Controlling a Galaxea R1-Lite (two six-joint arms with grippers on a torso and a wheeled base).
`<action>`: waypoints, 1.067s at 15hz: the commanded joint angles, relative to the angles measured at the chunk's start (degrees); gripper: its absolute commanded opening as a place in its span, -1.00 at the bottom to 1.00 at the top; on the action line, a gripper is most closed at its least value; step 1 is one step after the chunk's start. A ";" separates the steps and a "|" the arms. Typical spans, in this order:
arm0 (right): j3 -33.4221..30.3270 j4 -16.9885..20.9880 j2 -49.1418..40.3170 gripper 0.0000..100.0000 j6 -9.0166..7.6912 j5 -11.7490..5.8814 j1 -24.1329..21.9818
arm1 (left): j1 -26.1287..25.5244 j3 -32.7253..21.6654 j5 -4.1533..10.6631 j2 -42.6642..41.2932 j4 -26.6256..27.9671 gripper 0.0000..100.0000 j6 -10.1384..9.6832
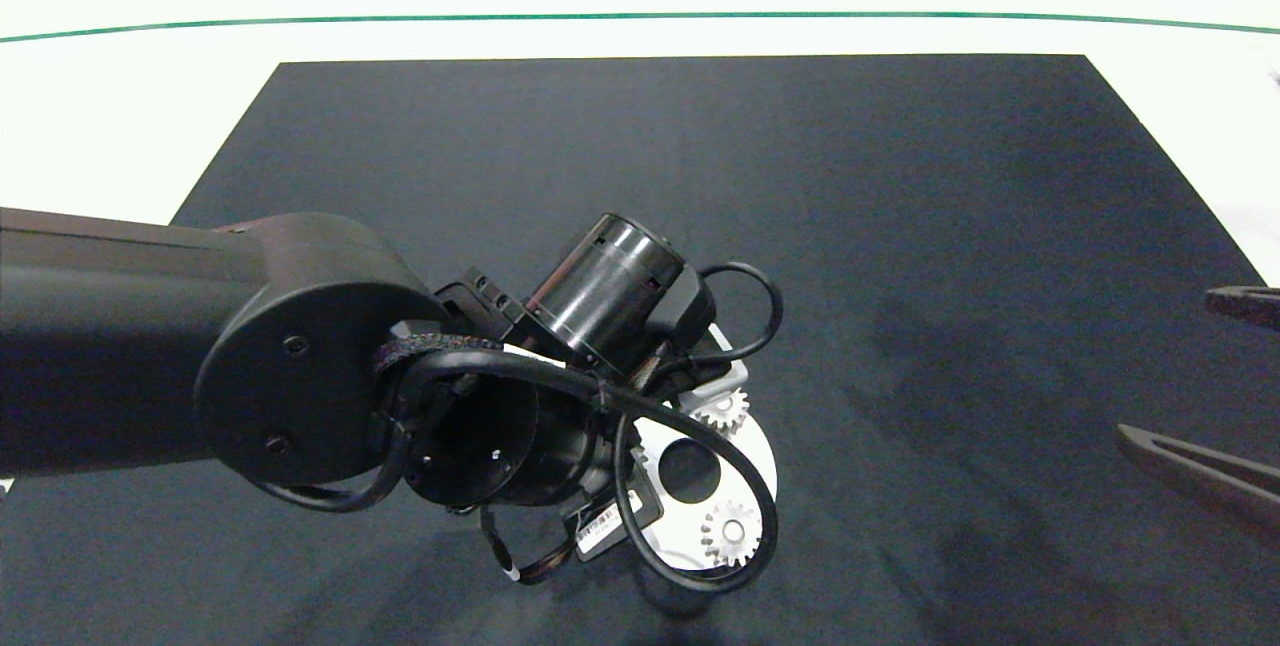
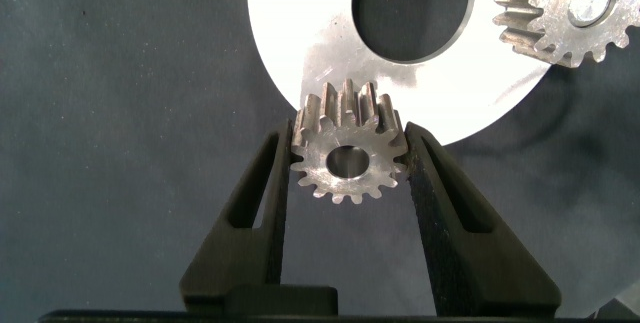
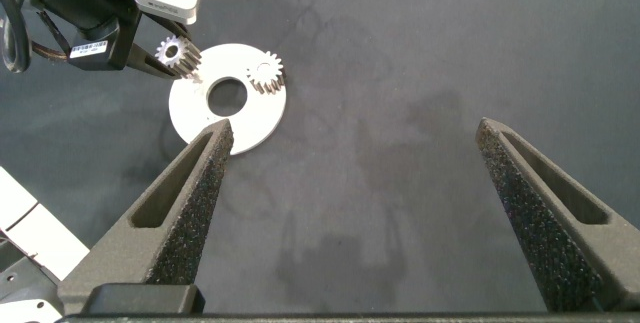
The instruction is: Install three planetary gears onto the carrier pins
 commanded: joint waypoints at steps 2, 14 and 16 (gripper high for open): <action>0.01 0.06 0.13 1.00 -0.10 -0.07 0.02 | -0.27 -0.24 0.07 0.07 0.11 -0.86 0.30; 0.01 0.06 0.13 1.00 -0.10 -0.07 0.02 | -0.45 -0.50 0.07 -0.01 0.11 1.00 1.79; 0.10 0.06 0.22 1.00 -0.27 -0.07 0.11 | -0.45 -0.85 0.07 -0.01 0.11 1.00 1.79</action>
